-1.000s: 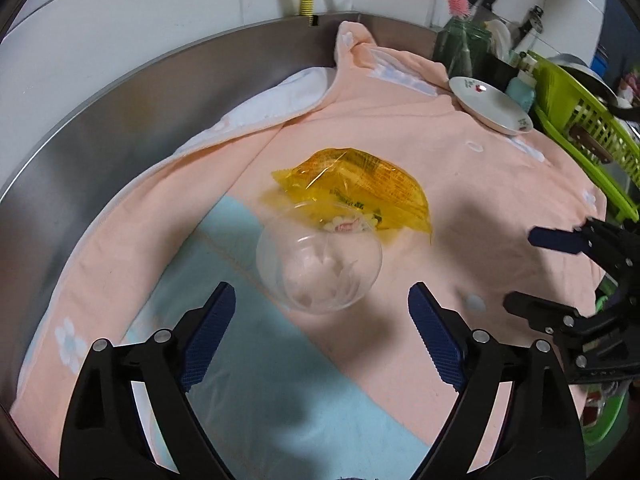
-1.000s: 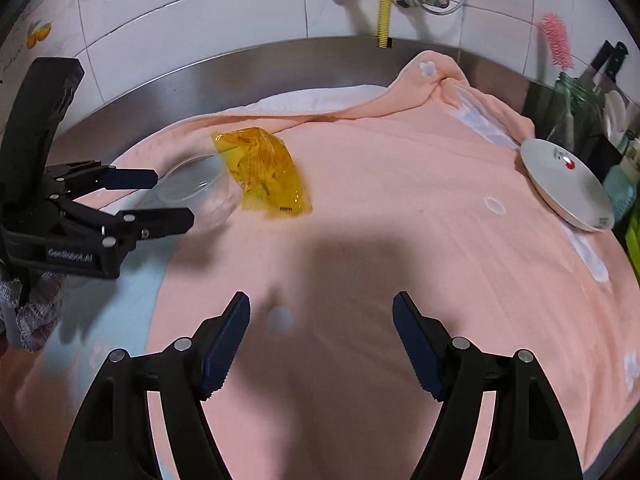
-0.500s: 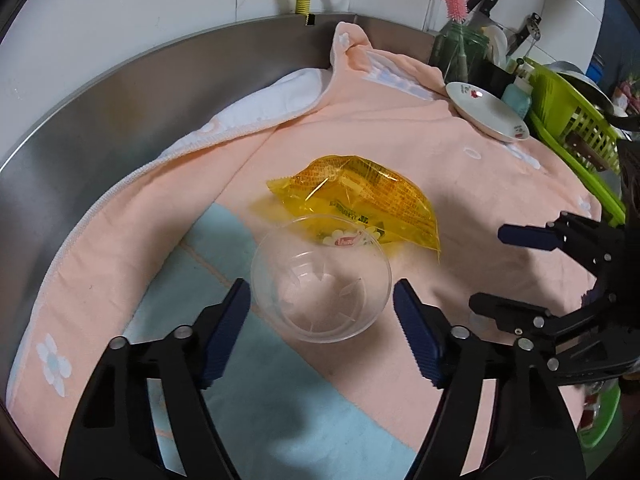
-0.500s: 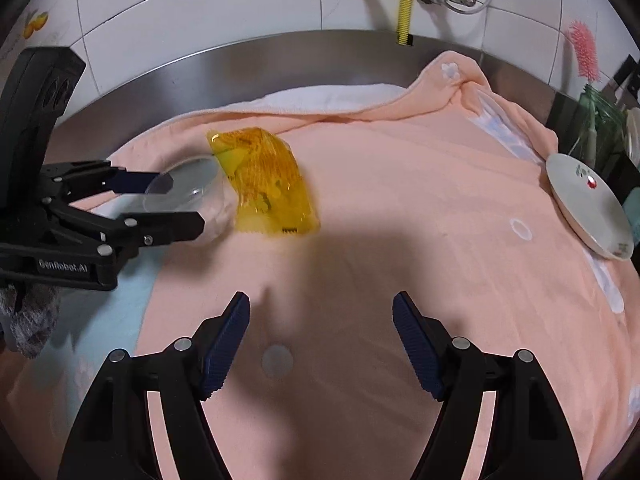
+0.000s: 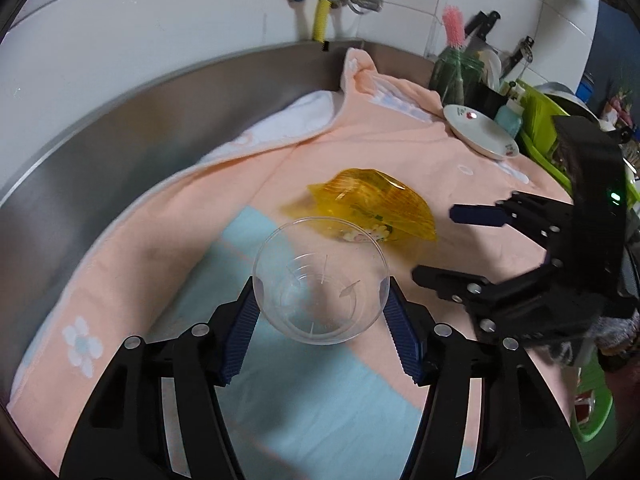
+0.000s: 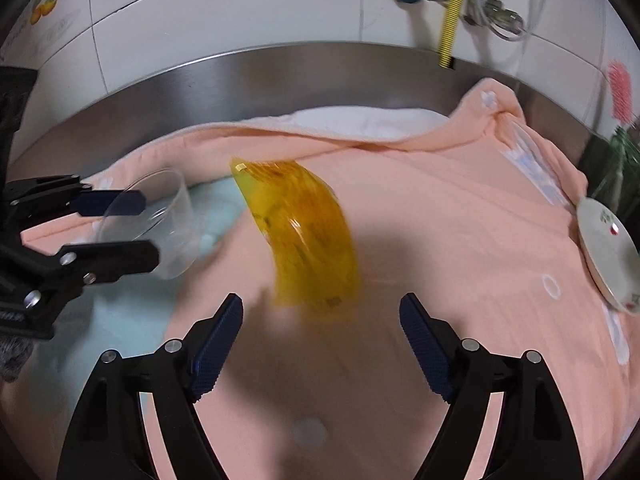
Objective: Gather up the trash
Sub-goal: 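Grasp the yellow snack wrapper with the right tool while the left tool holds the cup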
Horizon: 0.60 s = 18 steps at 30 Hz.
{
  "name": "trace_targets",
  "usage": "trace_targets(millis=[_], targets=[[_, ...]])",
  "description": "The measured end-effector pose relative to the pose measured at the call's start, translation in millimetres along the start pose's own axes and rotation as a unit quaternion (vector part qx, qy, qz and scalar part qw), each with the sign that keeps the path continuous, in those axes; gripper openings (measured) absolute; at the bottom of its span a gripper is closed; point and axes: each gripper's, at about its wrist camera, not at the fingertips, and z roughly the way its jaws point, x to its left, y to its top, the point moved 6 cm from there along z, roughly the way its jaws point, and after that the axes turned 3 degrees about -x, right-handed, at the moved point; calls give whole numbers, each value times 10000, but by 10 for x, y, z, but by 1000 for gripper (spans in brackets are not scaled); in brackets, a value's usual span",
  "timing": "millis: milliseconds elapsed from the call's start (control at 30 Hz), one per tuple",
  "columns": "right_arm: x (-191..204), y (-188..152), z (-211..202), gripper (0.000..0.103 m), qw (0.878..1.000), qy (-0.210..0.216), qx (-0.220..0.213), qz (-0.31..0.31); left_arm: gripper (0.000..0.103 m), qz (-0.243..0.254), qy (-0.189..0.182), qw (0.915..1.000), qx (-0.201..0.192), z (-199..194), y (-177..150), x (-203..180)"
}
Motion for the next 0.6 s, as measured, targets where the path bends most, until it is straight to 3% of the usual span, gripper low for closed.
trace_targets(millis=[467,600], targets=[[156,253,371,77,9994,-259,171,-179,60,-66,35,9999,-87,-228,-58,181],[130,232,406,61,9993,-308,186,-118,60,-55,35,9999,-99,-244,-71,182]])
